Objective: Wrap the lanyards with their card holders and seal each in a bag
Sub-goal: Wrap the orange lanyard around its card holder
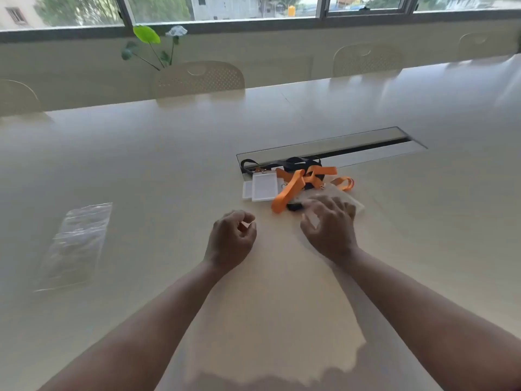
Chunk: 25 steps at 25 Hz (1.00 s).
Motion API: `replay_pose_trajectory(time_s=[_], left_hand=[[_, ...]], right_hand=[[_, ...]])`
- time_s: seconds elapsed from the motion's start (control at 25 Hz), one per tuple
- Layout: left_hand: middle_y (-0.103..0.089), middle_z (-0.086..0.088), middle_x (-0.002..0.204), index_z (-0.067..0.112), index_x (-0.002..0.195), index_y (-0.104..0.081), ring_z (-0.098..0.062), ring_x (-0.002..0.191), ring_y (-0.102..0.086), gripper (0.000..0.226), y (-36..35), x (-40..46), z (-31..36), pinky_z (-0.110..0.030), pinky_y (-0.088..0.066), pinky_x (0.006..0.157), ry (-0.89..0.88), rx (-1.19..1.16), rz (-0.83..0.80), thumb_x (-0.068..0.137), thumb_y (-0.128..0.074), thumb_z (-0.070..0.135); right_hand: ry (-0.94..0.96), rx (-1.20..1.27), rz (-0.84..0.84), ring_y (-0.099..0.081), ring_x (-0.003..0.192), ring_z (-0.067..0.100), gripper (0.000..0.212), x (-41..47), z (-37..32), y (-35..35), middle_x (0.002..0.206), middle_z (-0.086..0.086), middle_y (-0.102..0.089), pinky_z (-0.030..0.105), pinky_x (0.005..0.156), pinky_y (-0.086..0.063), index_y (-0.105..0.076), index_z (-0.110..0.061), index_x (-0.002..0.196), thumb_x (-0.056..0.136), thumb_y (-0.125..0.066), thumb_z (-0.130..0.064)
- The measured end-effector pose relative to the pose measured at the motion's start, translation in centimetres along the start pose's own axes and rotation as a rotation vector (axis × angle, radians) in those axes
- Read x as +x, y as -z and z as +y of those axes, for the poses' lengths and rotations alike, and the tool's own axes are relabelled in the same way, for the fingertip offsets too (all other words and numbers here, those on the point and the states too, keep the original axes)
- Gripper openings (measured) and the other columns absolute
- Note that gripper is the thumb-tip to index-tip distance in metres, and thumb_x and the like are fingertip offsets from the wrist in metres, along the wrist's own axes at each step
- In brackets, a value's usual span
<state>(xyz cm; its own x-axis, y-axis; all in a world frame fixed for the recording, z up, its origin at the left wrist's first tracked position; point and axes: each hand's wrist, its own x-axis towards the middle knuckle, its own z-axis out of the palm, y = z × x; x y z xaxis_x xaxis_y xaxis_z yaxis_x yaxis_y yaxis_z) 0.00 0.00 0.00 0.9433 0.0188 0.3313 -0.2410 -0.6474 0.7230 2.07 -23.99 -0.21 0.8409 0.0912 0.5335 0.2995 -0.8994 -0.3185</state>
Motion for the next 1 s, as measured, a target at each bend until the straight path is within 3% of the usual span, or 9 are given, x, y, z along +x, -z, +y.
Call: replay_pose_trajectory(time_s=[0.12, 0.24, 0.32, 0.4, 0.56, 0.76, 0.88, 1.0], left_hand=[[-0.067, 0.003, 0.095, 0.018, 0.095, -0.071, -0.004, 0.068, -0.058, 0.007, -0.7, 0.5, 0.0, -0.02, -0.043, 0.067, -0.032, 0.147, -0.046, 0.09, -0.067, 0.017], [-0.066, -0.001, 0.106, 0.014, 0.104, -0.071, -0.015, 0.081, -0.06, 0.014, -1.3, 0.4, -0.1, -0.022, -0.045, 0.076, -0.124, 0.227, -0.096, 0.094, -0.062, 0.016], [-0.065, -0.001, 0.108, 0.013, 0.106, -0.07, -0.013, 0.079, -0.057, 0.016, -1.2, 0.5, -0.2, -0.022, -0.044, 0.076, -0.115, 0.233, -0.084, 0.094, -0.061, 0.017], [-0.065, -0.002, 0.11, 0.013, 0.108, -0.07, -0.015, 0.079, -0.058, 0.017, -1.2, 0.5, -0.3, -0.022, -0.043, 0.076, -0.097, 0.231, -0.084, 0.094, -0.062, 0.017], [-0.065, -0.001, 0.112, 0.012, 0.11, -0.07, -0.018, 0.085, -0.063, 0.019, -1.1, 0.3, -0.2, -0.022, -0.046, 0.078, -0.07, 0.209, -0.093, 0.093, -0.063, 0.017], [-0.066, 0.006, 0.098, 0.019, 0.099, -0.07, -0.006, 0.073, -0.059, 0.015, -0.3, 0.4, 0.7, -0.02, -0.046, 0.067, 0.026, 0.14, -0.12, 0.09, -0.071, 0.031], [-0.066, 0.008, 0.076, 0.023, 0.087, -0.07, -0.01, 0.064, -0.058, 0.022, 1.2, 1.0, 3.2, -0.023, -0.047, 0.059, 0.177, -0.158, -0.196, 0.089, -0.071, 0.045], [-0.073, 0.004, 0.083, 0.032, 0.093, -0.075, -0.013, 0.078, -0.066, 0.022, 3.0, 2.2, 8.7, -0.031, -0.054, 0.069, 0.12, -0.474, -0.299, 0.091, -0.064, 0.051]], right_hand=[[-0.268, -0.061, -0.033, -0.044, 0.131, 0.031, 0.06, 1.3, 2.5, 0.1, 0.145, 0.002, -0.05, 0.046, 0.097, -0.031, -0.053, -0.026, 0.135, 0.078, -0.07, -0.035], [-0.547, -0.04, -0.143, -0.035, 0.138, 0.034, 0.081, 2.3, 4.8, 0.2, 0.152, 0.007, -0.038, 0.053, 0.101, -0.029, -0.033, -0.029, 0.146, 0.076, -0.069, -0.048], [-0.647, 0.022, -0.183, -0.041, 0.134, 0.034, 0.086, 3.1, 5.7, 0.2, 0.145, 0.008, -0.047, 0.049, 0.094, -0.029, -0.032, -0.029, 0.147, 0.074, -0.067, -0.058], [-0.644, 0.024, -0.198, -0.048, 0.125, 0.034, 0.085, 3.4, 5.9, 0.4, 0.135, 0.006, -0.057, 0.043, 0.085, -0.027, -0.038, -0.029, 0.143, 0.071, -0.065, -0.065], [-0.618, -0.008, -0.158, -0.056, 0.115, 0.031, 0.08, 3.1, 5.7, 1.1, 0.123, 0.001, -0.065, 0.04, 0.081, -0.026, -0.05, -0.032, 0.136, 0.067, -0.067, -0.069], [-0.772, 0.408, 0.021, -0.063, 0.09, 0.017, 0.059, 3.8, 3.3, 3.8, 0.096, -0.012, -0.066, 0.041, 0.083, -0.044, -0.059, -0.035, 0.109, 0.06, -0.068, -0.069], [-0.759, 0.846, 0.088, -0.065, 0.079, 0.008, 0.069, 5.2, 1.3, 7.0, 0.102, -0.002, -0.069, 0.026, 0.066, -0.053, -0.059, -0.024, 0.119, 0.065, -0.075, -0.064], [-0.679, 0.987, -0.025, -0.065, 0.086, 0.014, 0.083, 6.3, -1.4, 9.8, 0.107, 0.005, -0.067, 0.026, 0.065, -0.051, -0.054, -0.021, 0.134, 0.067, -0.07, -0.067]])
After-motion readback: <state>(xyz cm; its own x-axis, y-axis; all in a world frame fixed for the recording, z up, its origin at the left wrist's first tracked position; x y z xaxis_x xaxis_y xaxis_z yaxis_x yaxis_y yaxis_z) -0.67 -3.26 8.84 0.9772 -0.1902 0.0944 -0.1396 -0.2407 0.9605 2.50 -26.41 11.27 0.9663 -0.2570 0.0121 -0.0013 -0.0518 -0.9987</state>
